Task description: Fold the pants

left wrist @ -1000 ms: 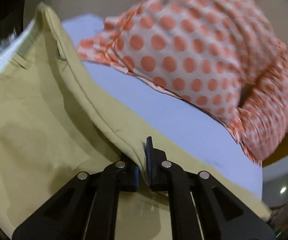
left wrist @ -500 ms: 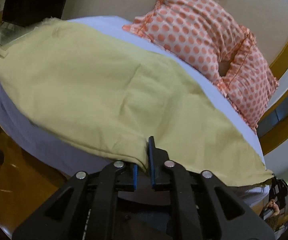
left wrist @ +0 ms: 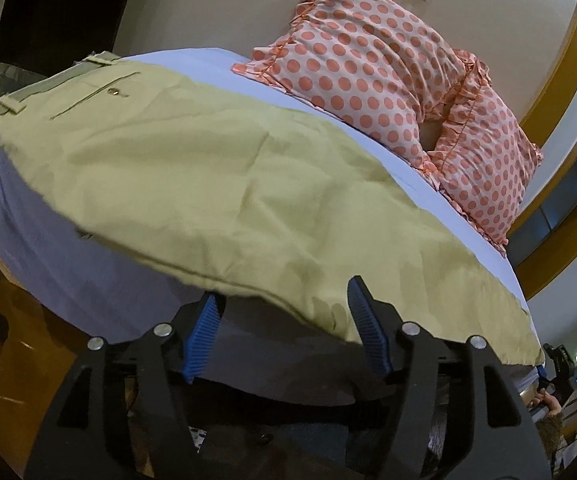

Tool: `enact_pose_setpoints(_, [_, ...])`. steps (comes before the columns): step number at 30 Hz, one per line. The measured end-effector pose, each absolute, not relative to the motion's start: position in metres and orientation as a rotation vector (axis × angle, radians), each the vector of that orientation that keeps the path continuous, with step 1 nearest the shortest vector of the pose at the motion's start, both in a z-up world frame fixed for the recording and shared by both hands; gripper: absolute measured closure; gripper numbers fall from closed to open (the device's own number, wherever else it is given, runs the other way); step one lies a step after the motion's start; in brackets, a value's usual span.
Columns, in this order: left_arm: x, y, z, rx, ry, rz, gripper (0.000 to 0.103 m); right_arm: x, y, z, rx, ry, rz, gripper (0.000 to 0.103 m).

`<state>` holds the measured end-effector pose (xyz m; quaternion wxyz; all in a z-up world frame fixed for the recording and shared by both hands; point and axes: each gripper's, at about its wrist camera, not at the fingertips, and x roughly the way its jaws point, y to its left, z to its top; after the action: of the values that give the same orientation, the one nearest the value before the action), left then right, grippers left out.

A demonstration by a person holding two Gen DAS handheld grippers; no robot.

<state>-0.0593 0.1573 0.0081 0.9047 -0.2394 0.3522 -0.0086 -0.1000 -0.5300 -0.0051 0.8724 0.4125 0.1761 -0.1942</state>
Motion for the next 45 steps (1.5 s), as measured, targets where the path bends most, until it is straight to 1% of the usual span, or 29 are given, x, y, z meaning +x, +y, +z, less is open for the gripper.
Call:
enact_pose_setpoints(5, [-0.07, 0.167, 0.004, -0.508, 0.723, -0.002, 0.038, -0.088, -0.508, -0.006, 0.781, 0.374, -0.32, 0.051])
enact_pose_setpoints(7, [-0.071, 0.171, 0.004, -0.514, 0.716, 0.001, 0.036, -0.08, -0.495, -0.003, 0.7, 0.378, -0.32, 0.052])
enact_pose_setpoints(9, [-0.072, 0.173, 0.004, -0.514, 0.712, 0.003, 0.036, -0.074, -0.487, -0.002, 0.659, 0.387, -0.308, 0.065])
enact_pose_setpoints(11, [-0.072, 0.173, 0.004, -0.507, 0.708, -0.002, 0.035, -0.066, -0.484, -0.005, 0.641, 0.409, -0.275, 0.099])
enact_pose_setpoints(12, [-0.072, 0.173, 0.004, -0.504, 0.706, -0.003, 0.034, -0.061, -0.485, -0.01, 0.654, 0.431, -0.253, 0.099])
enact_pose_setpoints(14, [-0.073, 0.174, 0.003, -0.501, 0.704, -0.006, 0.034, -0.061, -0.486, -0.009, 0.678, 0.411, -0.249, 0.1])
enact_pose_setpoints(16, [-0.075, 0.176, 0.003, -0.509, 0.697, -0.007, 0.033, -0.059, -0.48, 0.006, 0.662, 0.379, -0.216, 0.1])
enact_pose_setpoints(19, [-0.079, 0.182, 0.003, -0.517, 0.682, -0.016, 0.032, -0.048, -0.449, 0.044, 0.579, 0.321, -0.111, 0.1])
enact_pose_setpoints(22, [-0.084, 0.186, 0.003, -0.517, 0.66, -0.018, 0.028, -0.02, -0.395, 0.083, 0.494, 0.283, 0.069, 0.101])
enact_pose_setpoints(25, [-0.089, 0.188, 0.001, -0.518, 0.654, -0.02, 0.027, 0.011, -0.314, 0.111, 0.391, 0.288, 0.274, 0.101])
enact_pose_setpoints(29, [-0.094, 0.192, -0.001, -0.507, 0.658, -0.01, 0.026, 0.039, -0.264, 0.119, 0.327, 0.324, 0.319, 0.101])
enact_pose_setpoints(31, [-0.096, 0.195, 0.0, -0.501, 0.65, -0.009, 0.025, 0.058, -0.284, 0.117, 0.362, 0.361, 0.256, 0.101])
enact_pose_setpoints(34, [-0.095, 0.2, 0.001, -0.5, 0.633, -0.011, 0.024, 0.074, -0.353, 0.108, 0.489, 0.405, 0.083, 0.101])
enact_pose_setpoints(37, [-0.094, 0.202, 0.001, -0.515, 0.611, -0.029, 0.023, 0.053, -0.434, 0.089, 0.528, 0.419, -0.228, 0.101])
enact_pose_setpoints(39, [-0.089, 0.2, -0.001, -0.521, 0.608, -0.049, 0.023, 0.035, -0.474, 0.065, 0.58, 0.477, -0.348, 0.1])
enact_pose_setpoints(40, [-0.086, 0.198, -0.002, -0.521, 0.611, -0.058, 0.023, 0.025, -0.492, 0.05, 0.609, 0.533, -0.382, 0.099])
enact_pose_setpoints(41, [-0.082, 0.196, -0.003, -0.517, 0.618, -0.067, 0.023, 0.019, -0.5, 0.041, 0.622, 0.574, -0.394, 0.083])
enact_pose_setpoints(42, [-0.077, 0.192, -0.003, -0.508, 0.625, -0.077, 0.023, 0.012, -0.508, 0.032, 0.629, 0.607, -0.411, 0.073])
enact_pose_setpoints(43, [-0.075, 0.19, -0.002, -0.499, 0.628, -0.08, 0.023, -0.001, -0.515, 0.025, 0.63, 0.623, -0.451, 0.047])
enact_pose_setpoints(44, [-0.073, 0.187, -0.001, -0.49, 0.628, -0.085, 0.023, -0.013, -0.521, 0.024, 0.633, 0.604, -0.486, 0.032])
enact_pose_setpoints(45, [-0.073, 0.184, 0.0, -0.483, 0.625, -0.089, 0.023, -0.026, -0.526, 0.023, 0.639, 0.57, -0.512, 0.032])
